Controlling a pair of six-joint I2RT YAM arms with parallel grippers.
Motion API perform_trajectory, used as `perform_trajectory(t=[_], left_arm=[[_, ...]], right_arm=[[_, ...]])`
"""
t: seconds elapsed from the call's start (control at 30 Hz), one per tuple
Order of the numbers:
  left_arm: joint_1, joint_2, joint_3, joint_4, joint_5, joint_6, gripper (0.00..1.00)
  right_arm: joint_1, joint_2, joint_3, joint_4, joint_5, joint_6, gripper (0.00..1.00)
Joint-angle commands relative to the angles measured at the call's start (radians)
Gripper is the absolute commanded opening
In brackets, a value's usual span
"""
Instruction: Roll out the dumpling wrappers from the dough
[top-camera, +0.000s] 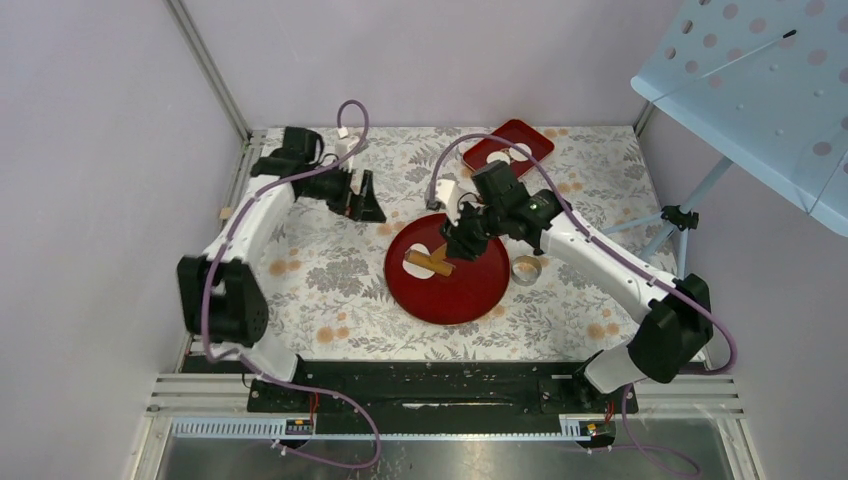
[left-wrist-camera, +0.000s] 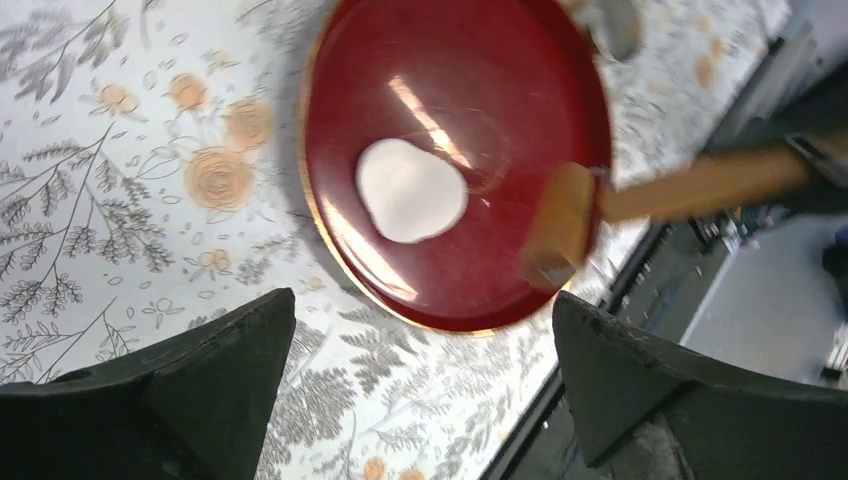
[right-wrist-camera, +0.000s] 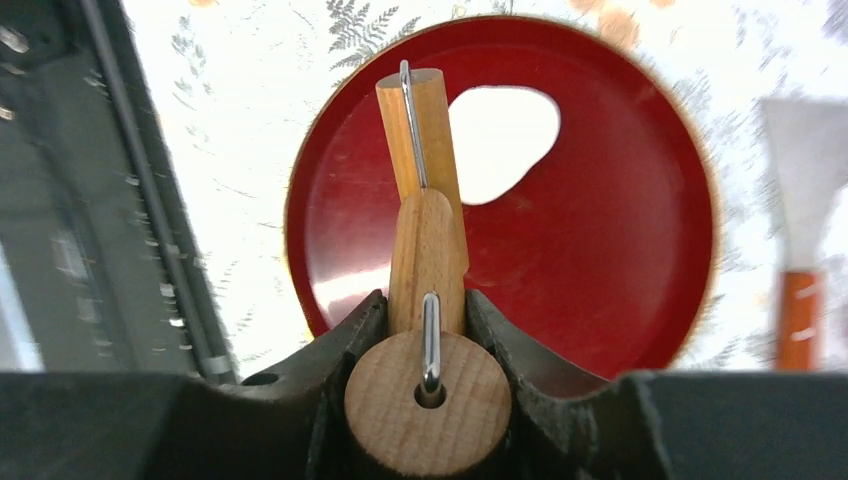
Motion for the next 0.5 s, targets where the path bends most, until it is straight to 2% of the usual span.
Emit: perform_trajectory(t=[0.0, 0.17, 0.47], left_arm=[[-0.017, 0.205, -0.026, 0.229, -0.227, -0.246, 0.98], [-0.041, 0.335, -0.026, 0.285, -0.297, -0.316, 0.92], [-0.115, 0.400, -0.028, 0.330, -0.333, -0.351, 0.84]], right_arm=[[0.138, -0.049, 0.015, 0.093, 0.283, -0.292, 0.00], [0.242, 0.056, 0.072, 0.082, 0.481, -0.449, 0.00], [0.284, 0.190, 0.108, 0.149, 0.609, -0.519, 0.00]])
